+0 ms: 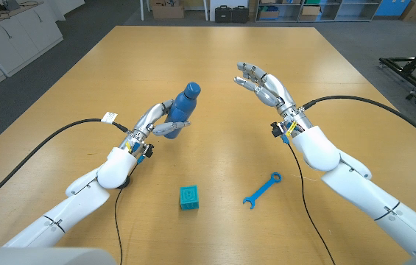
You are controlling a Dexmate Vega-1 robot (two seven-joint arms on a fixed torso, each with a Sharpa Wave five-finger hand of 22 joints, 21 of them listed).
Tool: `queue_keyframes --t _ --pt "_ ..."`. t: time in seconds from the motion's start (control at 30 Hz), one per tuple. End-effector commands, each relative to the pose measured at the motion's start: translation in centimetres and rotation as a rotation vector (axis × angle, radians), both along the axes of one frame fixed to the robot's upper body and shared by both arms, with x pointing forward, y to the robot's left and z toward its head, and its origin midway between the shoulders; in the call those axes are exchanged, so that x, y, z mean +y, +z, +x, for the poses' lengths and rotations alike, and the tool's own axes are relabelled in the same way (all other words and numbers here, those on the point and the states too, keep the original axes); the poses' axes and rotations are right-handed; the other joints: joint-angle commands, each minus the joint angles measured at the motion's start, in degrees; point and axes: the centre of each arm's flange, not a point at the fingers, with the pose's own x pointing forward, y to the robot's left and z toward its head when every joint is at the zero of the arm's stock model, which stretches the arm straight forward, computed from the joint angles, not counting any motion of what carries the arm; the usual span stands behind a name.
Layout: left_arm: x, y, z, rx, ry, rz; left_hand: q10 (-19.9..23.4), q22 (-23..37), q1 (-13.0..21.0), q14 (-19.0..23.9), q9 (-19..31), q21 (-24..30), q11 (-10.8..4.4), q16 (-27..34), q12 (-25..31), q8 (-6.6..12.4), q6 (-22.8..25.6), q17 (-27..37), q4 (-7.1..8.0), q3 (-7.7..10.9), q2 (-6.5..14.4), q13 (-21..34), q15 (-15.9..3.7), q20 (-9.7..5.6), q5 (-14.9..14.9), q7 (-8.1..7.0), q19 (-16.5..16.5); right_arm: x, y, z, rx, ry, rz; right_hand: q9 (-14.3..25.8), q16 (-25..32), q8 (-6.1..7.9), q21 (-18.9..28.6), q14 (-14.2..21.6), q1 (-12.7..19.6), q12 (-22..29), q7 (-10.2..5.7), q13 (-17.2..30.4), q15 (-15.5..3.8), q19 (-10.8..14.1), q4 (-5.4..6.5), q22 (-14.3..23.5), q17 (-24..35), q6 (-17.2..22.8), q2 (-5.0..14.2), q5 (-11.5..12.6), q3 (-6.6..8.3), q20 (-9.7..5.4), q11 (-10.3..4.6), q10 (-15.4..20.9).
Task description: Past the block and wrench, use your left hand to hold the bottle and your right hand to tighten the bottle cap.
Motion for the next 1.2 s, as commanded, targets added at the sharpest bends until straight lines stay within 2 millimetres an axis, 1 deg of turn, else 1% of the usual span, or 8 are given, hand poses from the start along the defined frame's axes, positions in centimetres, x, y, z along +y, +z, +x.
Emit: queue_keyframes --t 0.03,0.3,0.6,0.8,1.1,1.2 --pt "-0.5 0.1 -0.3 -0.018 0.020 0.014 3.18 0.21 8.52 0.61 0.26 -0.04 -3.11 -0.02 0.34 0.18 5.93 0.18 2.64 2.80 10.04 0.26 -9.10 -4.58 0.34 -5.69 0.60 0.5 0.5 -0.9 -0.025 -0.035 -0.055 0.17 0.14 -0.04 -0.28 0.84 0.75 0.28 -0.74 0.16 -0.12 -0.07 -0.07 0.15 0.14 0.23 -0.14 0.27 0.38 -0.02 -0.39 0.12" --pt "-1.2 0.1 0.2 -0.013 0.017 0.018 3.67 0.22 8.69 1.12 0.40 0.00 -3.26 0.10 0.47 0.40 6.28 0.30 2.65 2.93 10.38 0.45 -9.33 -4.81 0.40 -5.78 0.87 0.8 0.7 -1.4 -0.034 -0.053 -0.099 0.19 0.32 -0.08 -0.24 1.47 1.30 0.41 -0.87 0.27 -0.46 0.15 -0.01 0.15 0.16 0.28 -0.44 0.36 0.45 0.01 -0.68 0.30" --pt "-2.1 0.5 -0.1 -0.020 0.009 0.052 3.99 0.24 8.75 1.30 0.57 -0.02 -3.41 0.07 0.54 0.55 6.39 0.36 2.65 2.97 10.50 0.62 -9.33 -4.83 0.41 -5.79 0.98 1.2 1.1 -2.1 -0.031 -0.084 -0.164 0.22 0.25 -0.12 -0.36 1.42 1.70 0.58 -1.13 0.40 -0.49 -0.07 0.11 0.16 0.20 0.34 -0.76 0.43 0.46 -0.02 -0.74 0.56" --pt "-2.1 0.9 -0.2 -0.021 0.012 0.058 4.08 0.24 8.78 1.35 0.63 -0.03 -3.31 0.04 0.55 0.65 6.53 0.38 2.63 2.99 10.52 0.70 -9.37 -4.85 0.42 -5.90 1.03 1.4 1.6 -2.4 -0.009 -0.122 -0.197 0.24 0.48 -0.15 -0.38 2.11 1.98 0.60 -1.10 0.48 -0.60 -0.06 0.19 0.17 0.24 0.37 -0.96 0.48 0.48 0.01 -0.69 0.49" --pt "-2.3 1.3 0.0 -0.017 0.014 0.089 4.26 0.25 8.88 1.58 0.73 -0.12 -3.41 0.01 0.55 0.73 6.54 0.42 2.57 3.03 10.55 0.88 -9.41 -4.80 0.45 -5.88 0.97 2.0 2.1 -2.8 -0.009 -0.151 -0.239 0.26 0.46 -0.11 -0.42 2.16 2.26 0.69 -1.28 0.55 -0.62 -0.12 0.23 0.18 0.26 0.56 -1.07 0.51 0.53 -0.04 -0.69 0.63" --pt "-2.1 1.4 -0.1 -0.021 0.023 0.090 4.30 0.25 8.90 1.57 0.74 -0.15 -3.47 -0.02 0.55 0.74 6.57 0.42 2.55 3.03 10.53 0.91 -9.40 -4.80 0.46 -5.95 0.92 2.2 2.3 -2.9 -0.008 -0.158 -0.256 0.33 0.58 0.43 -0.46 2.61 2.68 0.97 -1.20 0.66 -0.73 -0.16 0.38 0.19 0.31 2.07 -1.15 0.56 0.63 -0.16 -0.60 1.19"
